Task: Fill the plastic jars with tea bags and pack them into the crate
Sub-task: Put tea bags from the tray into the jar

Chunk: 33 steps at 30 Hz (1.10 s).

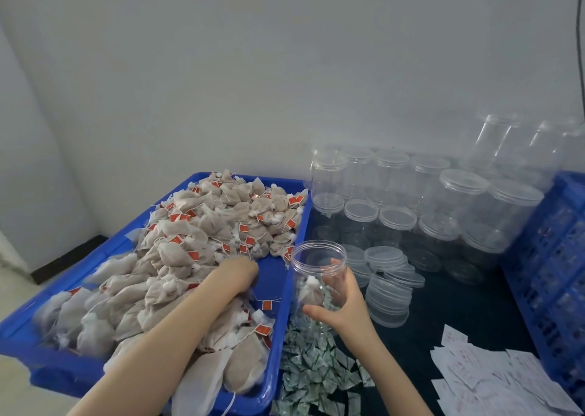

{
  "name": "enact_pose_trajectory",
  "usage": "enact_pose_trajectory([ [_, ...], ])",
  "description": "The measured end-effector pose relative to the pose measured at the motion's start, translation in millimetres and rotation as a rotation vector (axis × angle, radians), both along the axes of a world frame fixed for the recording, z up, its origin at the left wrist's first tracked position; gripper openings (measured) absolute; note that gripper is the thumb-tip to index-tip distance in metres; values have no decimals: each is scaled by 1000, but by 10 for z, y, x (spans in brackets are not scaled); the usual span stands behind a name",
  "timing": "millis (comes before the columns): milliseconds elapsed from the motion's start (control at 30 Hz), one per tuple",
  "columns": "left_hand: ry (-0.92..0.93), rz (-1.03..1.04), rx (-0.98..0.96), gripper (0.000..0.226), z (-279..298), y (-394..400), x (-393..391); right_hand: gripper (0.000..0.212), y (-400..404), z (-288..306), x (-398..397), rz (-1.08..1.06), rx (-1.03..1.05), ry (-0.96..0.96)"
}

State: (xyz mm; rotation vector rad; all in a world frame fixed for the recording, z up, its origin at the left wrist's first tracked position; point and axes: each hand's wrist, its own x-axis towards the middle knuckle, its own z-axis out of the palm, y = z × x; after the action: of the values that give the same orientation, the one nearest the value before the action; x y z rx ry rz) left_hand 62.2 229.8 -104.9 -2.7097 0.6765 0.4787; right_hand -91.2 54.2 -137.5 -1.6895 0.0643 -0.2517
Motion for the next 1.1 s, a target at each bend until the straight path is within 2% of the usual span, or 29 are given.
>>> enact_pose_trajectory([
  [133, -74, 21, -233, 29, 123, 33, -48, 103, 2, -14, -4, 9, -12, 17],
  [333, -234, 41, -863, 20, 555, 78, -136, 108, 8, -41, -8, 9, -33, 25],
  [433, -250, 10, -1104, 18, 819, 72, -230, 108, 15, -32, -7, 12, -46, 24],
  [600, -159, -67, -1347, 16, 1171, -11, -443, 108, 27, -22, -11, 3, -42, 16],
  [700, -78, -158, -1359, 17, 1249, -97, -558, 106, 36, -16, -7, -8, -27, 7],
  [933, 89, -347, -1081, 18, 988, -311, -609, 100, 33, 3, -12, 1, -19, -29],
  [1100, 114, -355, -987, 19, 869, -334, -562, 95, 13, 18, -32, -9, -9, -39],
])
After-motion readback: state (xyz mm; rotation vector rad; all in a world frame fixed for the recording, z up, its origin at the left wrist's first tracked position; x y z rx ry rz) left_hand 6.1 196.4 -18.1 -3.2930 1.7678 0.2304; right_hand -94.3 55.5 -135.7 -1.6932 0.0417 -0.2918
